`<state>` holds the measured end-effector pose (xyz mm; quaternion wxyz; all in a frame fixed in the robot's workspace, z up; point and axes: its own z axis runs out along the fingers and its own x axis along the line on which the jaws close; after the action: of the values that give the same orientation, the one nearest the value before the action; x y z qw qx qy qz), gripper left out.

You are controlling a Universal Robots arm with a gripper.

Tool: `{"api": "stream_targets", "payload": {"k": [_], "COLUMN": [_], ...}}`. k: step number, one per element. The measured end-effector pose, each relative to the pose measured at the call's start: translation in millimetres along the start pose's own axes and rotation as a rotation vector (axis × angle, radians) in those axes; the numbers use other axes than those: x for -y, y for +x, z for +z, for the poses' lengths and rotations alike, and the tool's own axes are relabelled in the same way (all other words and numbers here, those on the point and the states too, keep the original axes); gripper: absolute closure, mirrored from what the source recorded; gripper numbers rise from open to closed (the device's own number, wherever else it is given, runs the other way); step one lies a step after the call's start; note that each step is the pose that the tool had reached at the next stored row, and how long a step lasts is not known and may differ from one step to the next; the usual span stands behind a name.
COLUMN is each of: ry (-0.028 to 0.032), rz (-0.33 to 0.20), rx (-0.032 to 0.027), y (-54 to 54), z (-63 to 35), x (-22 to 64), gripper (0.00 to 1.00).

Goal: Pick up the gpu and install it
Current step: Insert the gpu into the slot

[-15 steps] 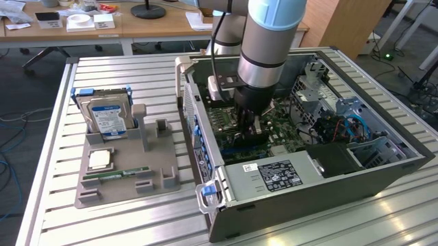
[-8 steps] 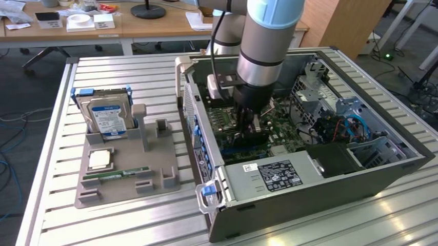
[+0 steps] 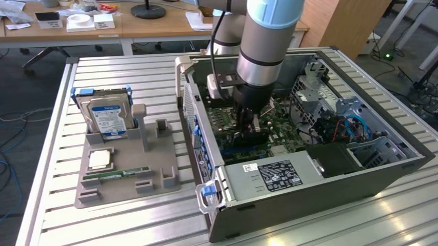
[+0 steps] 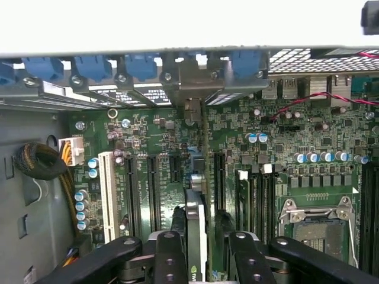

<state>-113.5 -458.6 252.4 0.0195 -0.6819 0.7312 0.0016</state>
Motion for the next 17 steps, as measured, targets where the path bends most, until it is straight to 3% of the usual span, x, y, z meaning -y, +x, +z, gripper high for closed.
{"api": "stream_targets", "payload": {"k": [12, 17], "ry": [-0.0003, -0.0005], "rz": [0.000, 0.000], "rx": [0.0031, 0.0072], "y": [3.3, 4.1], "z": [-0.3, -1.0], "x": [0.2, 0.3], "gripper": [0.66, 0.66]}}
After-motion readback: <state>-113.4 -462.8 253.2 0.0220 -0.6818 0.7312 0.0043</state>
